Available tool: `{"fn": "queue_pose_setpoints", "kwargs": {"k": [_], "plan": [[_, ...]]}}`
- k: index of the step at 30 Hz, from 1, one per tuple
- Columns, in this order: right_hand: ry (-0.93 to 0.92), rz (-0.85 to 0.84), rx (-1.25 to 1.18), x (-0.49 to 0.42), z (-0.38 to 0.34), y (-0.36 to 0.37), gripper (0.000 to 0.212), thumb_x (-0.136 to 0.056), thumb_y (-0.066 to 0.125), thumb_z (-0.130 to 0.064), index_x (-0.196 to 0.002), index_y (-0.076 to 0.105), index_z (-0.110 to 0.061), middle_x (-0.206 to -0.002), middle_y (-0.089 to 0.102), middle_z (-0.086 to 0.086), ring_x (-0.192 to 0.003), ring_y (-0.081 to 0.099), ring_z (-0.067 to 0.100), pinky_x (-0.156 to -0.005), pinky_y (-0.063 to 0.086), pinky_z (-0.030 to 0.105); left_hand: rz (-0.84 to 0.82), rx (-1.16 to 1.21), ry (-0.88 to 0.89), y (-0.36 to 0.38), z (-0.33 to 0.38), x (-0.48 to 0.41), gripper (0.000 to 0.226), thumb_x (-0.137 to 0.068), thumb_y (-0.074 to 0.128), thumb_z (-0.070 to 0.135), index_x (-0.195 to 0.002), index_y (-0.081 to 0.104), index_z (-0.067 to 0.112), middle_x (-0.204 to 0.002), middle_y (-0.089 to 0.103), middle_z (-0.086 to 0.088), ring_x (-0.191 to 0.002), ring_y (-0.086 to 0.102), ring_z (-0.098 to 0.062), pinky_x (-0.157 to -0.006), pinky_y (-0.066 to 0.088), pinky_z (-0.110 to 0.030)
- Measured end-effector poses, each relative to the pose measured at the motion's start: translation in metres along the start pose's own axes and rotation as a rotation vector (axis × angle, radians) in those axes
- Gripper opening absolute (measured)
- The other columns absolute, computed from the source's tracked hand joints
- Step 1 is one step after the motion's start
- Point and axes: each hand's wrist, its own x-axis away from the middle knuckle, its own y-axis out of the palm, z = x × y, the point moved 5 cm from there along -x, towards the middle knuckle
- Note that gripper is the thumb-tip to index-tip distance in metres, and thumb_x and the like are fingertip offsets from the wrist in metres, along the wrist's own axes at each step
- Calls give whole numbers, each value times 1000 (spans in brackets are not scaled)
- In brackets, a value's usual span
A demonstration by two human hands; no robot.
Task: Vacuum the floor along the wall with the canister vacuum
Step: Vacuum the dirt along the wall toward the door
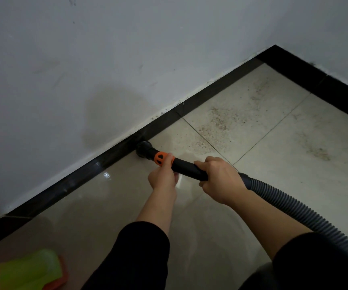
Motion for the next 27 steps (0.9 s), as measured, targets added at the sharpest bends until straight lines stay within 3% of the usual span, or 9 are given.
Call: {"fn": "queue_pose_setpoints", "kwargs": {"k": [15, 24, 27], "plan": [[77, -13, 49, 18, 23, -11, 32, -82, 57, -14, -113, 59, -20, -83, 44, -2, -86, 49, 22, -65, 35, 29, -28, -51, -17, 22, -19, 10, 29, -80, 78, 29, -78, 57, 9, -87, 69, -11, -76, 68, -17, -63, 56, -24], [136, -22, 61, 34, 45, -20, 31, -82, 56, -14, -112, 60, -21, -81, 43, -3, -80, 44, 18, -66, 40, 31, -93, -70, -41, 42, -36, 20, 28, -79, 79, 26, -79, 57, 8, -90, 70, -14, -78, 70, -20, -59, 55, -24], [154, -16, 63, 37, 50, -23, 29, -81, 55, -13, -109, 60, -20, -75, 38, -5, -78, 43, 19, -64, 36, 29, -116, -86, -39, 47, -39, 22, 29, -78, 80, 26, -85, 59, 6, -92, 70, -15, -80, 70, -20, -61, 57, -24]]}}
